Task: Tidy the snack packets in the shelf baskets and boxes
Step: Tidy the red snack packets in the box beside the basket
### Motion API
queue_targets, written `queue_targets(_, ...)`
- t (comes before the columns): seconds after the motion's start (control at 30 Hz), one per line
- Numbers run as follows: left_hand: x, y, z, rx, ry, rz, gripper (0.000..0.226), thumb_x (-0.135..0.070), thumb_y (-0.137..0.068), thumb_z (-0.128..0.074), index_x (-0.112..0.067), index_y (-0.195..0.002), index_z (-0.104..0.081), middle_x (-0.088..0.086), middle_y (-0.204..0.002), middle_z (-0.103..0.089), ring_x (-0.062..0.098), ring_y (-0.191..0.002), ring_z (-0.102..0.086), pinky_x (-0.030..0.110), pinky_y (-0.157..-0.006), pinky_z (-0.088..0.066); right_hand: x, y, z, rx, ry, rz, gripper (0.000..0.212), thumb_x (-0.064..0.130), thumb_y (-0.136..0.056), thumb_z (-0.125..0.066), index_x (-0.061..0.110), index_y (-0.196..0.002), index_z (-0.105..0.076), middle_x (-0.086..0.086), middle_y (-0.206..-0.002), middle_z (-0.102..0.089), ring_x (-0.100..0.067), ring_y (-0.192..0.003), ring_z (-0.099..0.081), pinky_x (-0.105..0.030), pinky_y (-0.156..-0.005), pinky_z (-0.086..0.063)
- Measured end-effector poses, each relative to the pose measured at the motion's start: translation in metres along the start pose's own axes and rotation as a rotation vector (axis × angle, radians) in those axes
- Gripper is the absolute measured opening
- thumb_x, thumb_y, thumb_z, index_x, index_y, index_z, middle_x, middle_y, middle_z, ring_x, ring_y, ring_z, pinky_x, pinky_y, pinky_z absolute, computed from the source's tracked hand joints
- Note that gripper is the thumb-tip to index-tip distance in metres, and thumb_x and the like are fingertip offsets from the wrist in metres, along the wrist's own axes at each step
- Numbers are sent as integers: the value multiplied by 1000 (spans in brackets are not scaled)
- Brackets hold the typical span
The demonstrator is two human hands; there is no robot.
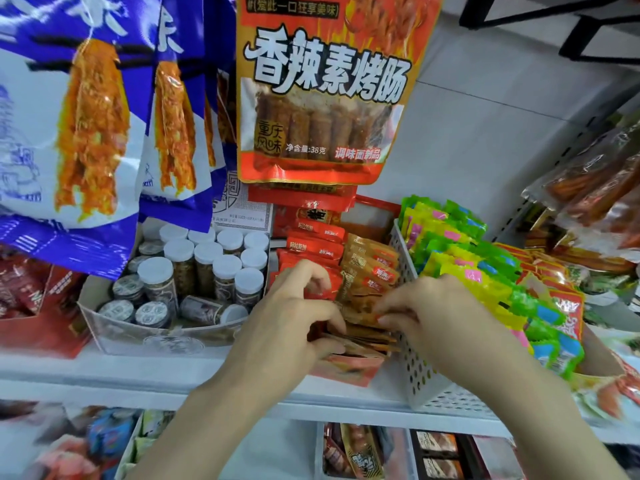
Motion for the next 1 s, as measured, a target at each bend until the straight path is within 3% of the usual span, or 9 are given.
queue_targets(0.17, 0, -3, -2, 26, 29, -40, 32, -16, -72, -84, -29, -71, -54, -24, -129, -52, -5, -121, -42, 18, -95, -36, 0, -3, -6, 124, 22, 5, 26, 12, -96, -52, 37, -94, -51, 12, -74, -52, 0, -64, -50, -18, -53, -34)
queue_targets(0.23, 0, -3, -5, 29, 43, -48, 41, -12, -71, -83, -30, -74, -47, -22, -125, -56, -9, -122, -40, 10, -96, -31, 1, -6, -14, 167, 31, 4, 29, 7, -96, -47, 32, -109, -53, 8, -80, -50, -11, -74, -55, -22, -60, -36)
queue_targets(0.33, 0, -1, -7, 11, 41, -22, 50, -15, -73, -82, -37, -88, -39, -29, -121, -43, -19, -115, -40, 10, -92, -37, -1, -10, -16, 189, 0, 7, 26, 9, -99, -45, 28, -114, -56, 8, -80, -53, -9, -68, -49, -20, -56, -34)
queue_targets(0.43, 3, 2, -9, 56, 0, -25, 56, -28, -79, -78, -46, -116, -40, -24, -124, -36, -5, -115, -46, 21, -98, -41, -3, -8, -8, 244, -40, 15, 22, 28, -103, -41, 25, -99, -63, 6, -86, -66, -12, -76, -57, -25, -63, -41)
queue_targets(0.53, 7, 0, -9, 105, -139, -126, 41, -41, -84, -71, -37, -123, -57, -19, -125, -54, 6, -129, -30, 27, -104, -23, -5, -8, -2, 270, -158, -61, 36, 39, -103, -36, 22, -96, -67, 5, -89, -71, -12, -84, -65, -31, -78, -50)
queue_targets(0.6, 11, -4, -9, 124, -128, -156, 30, -41, -85, -69, -33, -114, -65, -20, -118, -62, -4, -132, -19, 22, -100, -14, -9, -14, -2, 150, -152, -129, 32, 35, -103, -40, 23, -104, -69, 3, -94, -73, -16, -92, -66, -29, -83, -50)
queue_targets(0.7, 20, -7, -9, 155, 7, -117, 23, -40, -85, -71, -36, -107, -68, -30, -114, -53, -19, -123, -13, 18, -97, -14, -12, -24, -9, -6, -75, -182, 24, 26, -99, -52, 23, -118, -67, 3, -109, -72, -16, -104, -64, -15, -77, -40)
queue_targets(0.8, 25, -7, -10, 211, 59, -18, 24, -46, -83, -71, -45, -105, -63, -26, -132, -37, 0, -127, -19, 28, -103, -23, -14, -32, -17, -34, -86, -218, 29, 24, -95, -60, 19, -124, -65, 2, -116, -71, -14, -109, -63, -19, -90, -43)
queue_targets(1.0, 29, -9, -10, 264, 103, 30, 25, -56, -80, -68, -52, -103, -58, -25, -140, -28, 4, -127, -20, 32, -104, -24, -16, -46, -27, -62, -105, -293, 26, 25, -80, -79, 16, -104, -73, -2, -90, -74, -19, -94, -66, -31, -87, -53)
Point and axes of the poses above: each hand's wrist, its own y-axis away from the middle knuckle, its own z-axis out of the back of the hand, x = y × z, the point moved 1 cm from there along -y, towards the middle knuckle
